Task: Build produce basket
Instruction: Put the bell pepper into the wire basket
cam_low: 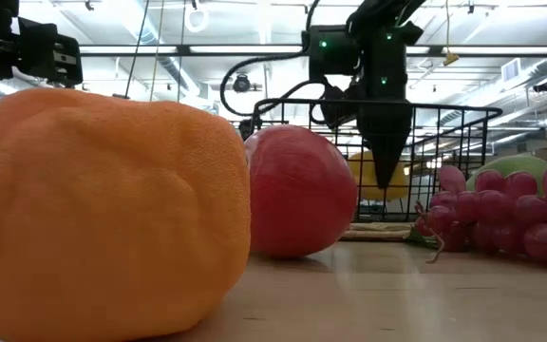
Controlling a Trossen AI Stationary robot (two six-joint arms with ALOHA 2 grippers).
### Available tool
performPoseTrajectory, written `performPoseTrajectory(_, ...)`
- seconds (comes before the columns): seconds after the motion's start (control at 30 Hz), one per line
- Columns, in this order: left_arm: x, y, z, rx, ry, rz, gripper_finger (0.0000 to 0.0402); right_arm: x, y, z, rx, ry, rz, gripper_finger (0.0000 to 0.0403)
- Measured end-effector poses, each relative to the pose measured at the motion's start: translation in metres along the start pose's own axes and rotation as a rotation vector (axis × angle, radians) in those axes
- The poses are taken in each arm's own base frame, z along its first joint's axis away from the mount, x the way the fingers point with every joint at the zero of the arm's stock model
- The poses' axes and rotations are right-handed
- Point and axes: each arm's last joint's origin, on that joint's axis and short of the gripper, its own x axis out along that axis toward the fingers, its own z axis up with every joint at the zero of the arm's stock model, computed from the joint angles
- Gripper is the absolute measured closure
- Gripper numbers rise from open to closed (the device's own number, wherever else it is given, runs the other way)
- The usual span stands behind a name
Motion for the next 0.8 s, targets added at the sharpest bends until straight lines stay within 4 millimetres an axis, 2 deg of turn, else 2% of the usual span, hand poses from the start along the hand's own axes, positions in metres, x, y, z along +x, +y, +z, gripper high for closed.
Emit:
performPoseTrajectory(0.4,0.000,0.000,0.000,0.000,0.000,0.000,0.0230,0.000,-0.018,0.001,-0.007,0.014,-0.029,0.0066)
performPoseTrajectory(0.8,0.000,0.000,0.000,0.000,0.000,0.000,0.0230,0.001,-0.026,0.003,0.006,0.012,-0.030,0.0066)
